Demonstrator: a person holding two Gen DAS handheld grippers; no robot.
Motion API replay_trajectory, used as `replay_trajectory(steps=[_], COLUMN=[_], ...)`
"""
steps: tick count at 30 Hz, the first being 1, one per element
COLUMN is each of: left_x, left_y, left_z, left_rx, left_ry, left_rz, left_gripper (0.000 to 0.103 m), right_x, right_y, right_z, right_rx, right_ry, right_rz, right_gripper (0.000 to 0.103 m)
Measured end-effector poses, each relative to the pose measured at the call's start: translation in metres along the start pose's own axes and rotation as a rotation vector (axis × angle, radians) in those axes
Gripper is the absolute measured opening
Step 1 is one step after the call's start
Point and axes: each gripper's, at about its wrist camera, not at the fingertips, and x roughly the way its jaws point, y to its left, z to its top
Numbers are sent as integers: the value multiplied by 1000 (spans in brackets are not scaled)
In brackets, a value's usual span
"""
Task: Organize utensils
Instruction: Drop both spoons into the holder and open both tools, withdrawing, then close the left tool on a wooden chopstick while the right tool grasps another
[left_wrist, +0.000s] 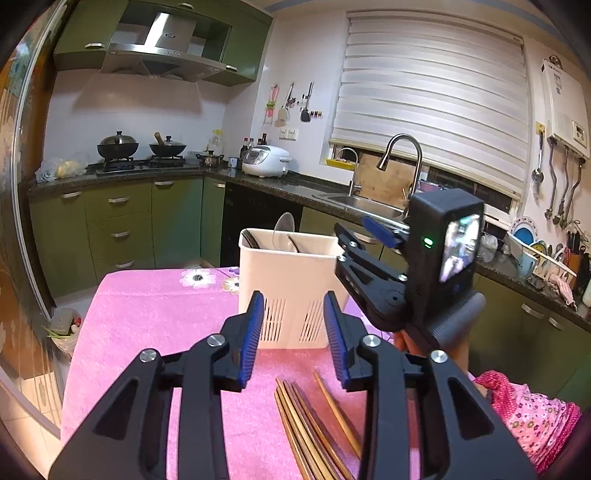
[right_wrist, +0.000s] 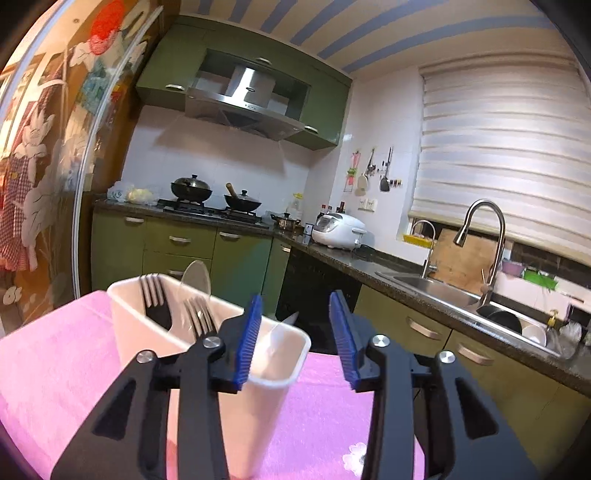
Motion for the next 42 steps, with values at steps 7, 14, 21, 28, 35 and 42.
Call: replay_trajectory(steps=[7,14,21,28,35,42], left_x=[13,57,66,77,74,78], left_y=[1,15,2,-1,-1,-7], left_z=[-15,-62,-91,-100,-100,-102], left_rx=[-7,-85,-4,21,4,17], left_ry=[153,437,469,491,489,504], left_rz=[31,89,174,227,195,178], left_gripper=[46,62,58,46,44,44], right_x=[-65,-140,-179,-188,-179,-168], right_y=[-26,-55,-89,-100,-97,-92], right_z=[0,-31,-64,-55,-45,-43], right_rx=[109,167,271,303,318,319], right_ry=[34,185,241,230,249,265], right_rz=[78,158,146,166,184,203], right_gripper=[45,55,56,58,59,59])
